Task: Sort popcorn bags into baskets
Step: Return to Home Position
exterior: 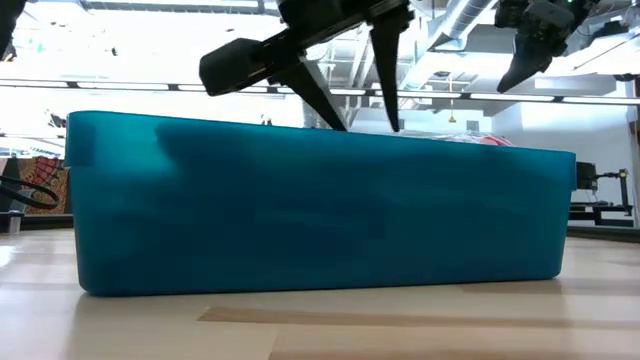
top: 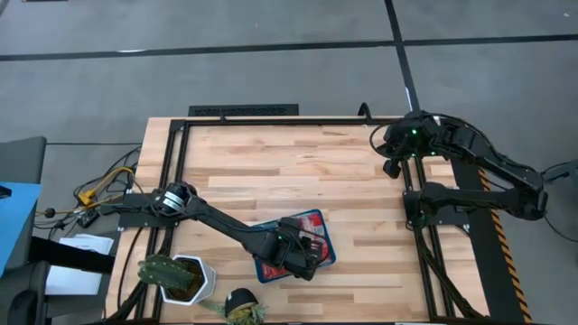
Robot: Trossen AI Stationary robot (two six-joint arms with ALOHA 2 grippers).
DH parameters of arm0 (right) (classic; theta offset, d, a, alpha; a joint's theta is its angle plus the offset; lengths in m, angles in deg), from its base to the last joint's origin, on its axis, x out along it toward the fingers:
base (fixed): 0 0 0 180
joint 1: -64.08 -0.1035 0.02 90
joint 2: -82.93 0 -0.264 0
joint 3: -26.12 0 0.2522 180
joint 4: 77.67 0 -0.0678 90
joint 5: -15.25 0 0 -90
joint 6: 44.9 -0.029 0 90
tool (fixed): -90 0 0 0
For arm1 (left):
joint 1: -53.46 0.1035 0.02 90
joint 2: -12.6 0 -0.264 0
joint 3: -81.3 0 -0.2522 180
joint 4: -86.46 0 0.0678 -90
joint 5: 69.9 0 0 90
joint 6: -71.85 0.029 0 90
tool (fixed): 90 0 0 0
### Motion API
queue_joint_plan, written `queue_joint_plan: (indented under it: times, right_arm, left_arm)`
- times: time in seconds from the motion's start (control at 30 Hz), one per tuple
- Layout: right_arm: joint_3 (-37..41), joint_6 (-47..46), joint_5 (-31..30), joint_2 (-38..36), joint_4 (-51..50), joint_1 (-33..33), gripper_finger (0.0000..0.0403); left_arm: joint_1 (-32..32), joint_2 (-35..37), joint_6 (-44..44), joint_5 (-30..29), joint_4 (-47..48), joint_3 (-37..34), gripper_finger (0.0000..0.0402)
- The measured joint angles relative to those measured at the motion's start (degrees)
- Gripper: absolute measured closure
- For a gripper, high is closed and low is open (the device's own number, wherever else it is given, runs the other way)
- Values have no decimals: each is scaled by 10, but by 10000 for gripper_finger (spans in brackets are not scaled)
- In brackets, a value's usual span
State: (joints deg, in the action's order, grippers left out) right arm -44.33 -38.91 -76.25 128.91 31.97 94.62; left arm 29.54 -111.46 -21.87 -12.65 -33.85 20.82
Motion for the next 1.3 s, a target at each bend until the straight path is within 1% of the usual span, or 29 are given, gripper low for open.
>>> queue_joint_plan:
  times: [0.13, 0.23, 0.3, 0.4, 0.47, 0.53, 0.7, 0.77, 0.8, 0.87, 0.93, 1.0, 1.07, 1.13, 1.2, 1.3]
  right_arm:
    - [0, -6, 0, -1, 2, -11, 366]
    - [0, -15, 1, -14, 21, -24, 364]
    - [0, -16, 2, -29, 42, -35, 365]
    - [-1, -19, 3, -56, 78, -53, 369]
    - [-8, -19, 3, -72, 77, -63, 372]
    - [-12, -23, 3, -88, 75, -73, 375]
    - [-13, -46, 3, -119, 63, -91, 377]
    - [-13, -60, 3, -132, 62, -96, 376]
    - [-12, -60, 3, -135, 68, -98, 375]
    - [-12, -62, 13, -140, 103, -99, 371]
    - [-12, -62, 32, -143, 144, -97, 366]
    - [-12, -62, 37, -148, 178, -88, 363]
    - [-12, -62, 45, -153, 195, -77, 360]
    - [-11, -67, 47, -157, 203, -63, 358]
    - [4, -77, 68, -159, 227, -48, 357]
    - [33, -97, 129, -157, 293, -20, 358]
  left_arm:
    - [1, 1, -9, 30, 1, 0, 196]
    - [1, 20, 43, 25, 7, 12, 159]
    - [-3, 49, 98, 0, 16, 31, 145]
    - [-13, 100, 211, -60, 20, 54, 138]
    - [-18, 133, 294, -104, 24, 68, 137]
    - [-21, 168, 375, -125, 22, 86, 137]
    - [-20, 241, 550, -119, 23, 99, 136]
    - [-20, 266, 570, -101, 20, 98, 136]
    - [-19, 279, 604, -96, 22, 98, 136]
    - [-18, 309, 687, -93, 24, 98, 136]
    - [-14, 346, 739, -86, 41, 94, 136]
    - [-5, 393, 746, -76, 100, 94, 136]
    - [-4, 442, 732, -88, 161, 93, 136]
    - [-9, 492, 727, -104, 192, 77, 136]
    - [-15, 552, 729, -101, 190, 30, 136]
    - [-25, 663, 721, -97, 136, -88, 136]
